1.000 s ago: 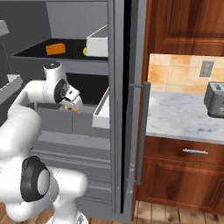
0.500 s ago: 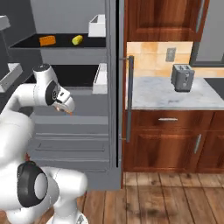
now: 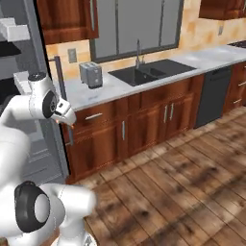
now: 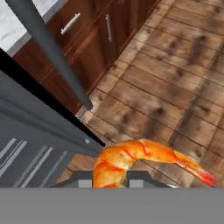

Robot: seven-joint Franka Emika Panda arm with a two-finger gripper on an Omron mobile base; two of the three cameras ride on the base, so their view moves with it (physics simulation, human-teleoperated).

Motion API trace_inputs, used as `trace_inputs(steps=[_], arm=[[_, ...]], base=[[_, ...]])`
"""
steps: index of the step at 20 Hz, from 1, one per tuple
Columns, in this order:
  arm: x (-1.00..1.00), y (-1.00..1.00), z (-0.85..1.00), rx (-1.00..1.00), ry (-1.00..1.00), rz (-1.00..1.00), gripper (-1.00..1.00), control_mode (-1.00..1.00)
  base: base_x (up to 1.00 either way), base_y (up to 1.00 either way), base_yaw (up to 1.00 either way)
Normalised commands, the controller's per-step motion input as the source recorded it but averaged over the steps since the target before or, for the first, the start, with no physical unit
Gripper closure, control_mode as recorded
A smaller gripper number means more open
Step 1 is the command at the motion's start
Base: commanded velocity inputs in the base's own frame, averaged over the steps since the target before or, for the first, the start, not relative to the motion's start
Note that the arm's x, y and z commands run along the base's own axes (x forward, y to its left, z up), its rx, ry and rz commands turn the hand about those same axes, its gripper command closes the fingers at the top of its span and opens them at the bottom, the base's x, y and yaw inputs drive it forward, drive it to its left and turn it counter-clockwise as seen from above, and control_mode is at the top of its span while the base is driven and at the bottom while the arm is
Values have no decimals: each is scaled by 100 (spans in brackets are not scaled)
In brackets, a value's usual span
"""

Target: Take the cheese, shrimp, and corn from the fridge and place them on the plate on the dining counter to create an appetizer plate.

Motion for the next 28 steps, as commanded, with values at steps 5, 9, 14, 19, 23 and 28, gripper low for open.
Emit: trace_inputs(steps=[5, 9, 14, 19, 23, 28], arm=[[0, 0, 0, 0, 0, 0, 100, 100], [0, 0, 0, 0, 0, 0, 100, 100], [0, 0, 0, 0, 0, 0, 100, 100], [0, 0, 0, 0, 0, 0, 100, 100], [0, 0, 0, 0, 0, 0, 100, 100], [0, 0, 0, 0, 0, 0, 100, 100]], base=[[-26, 0, -90], [-13, 0, -87], [-3, 0, -85], [0, 0, -83], [0, 0, -81], [43, 24, -60]])
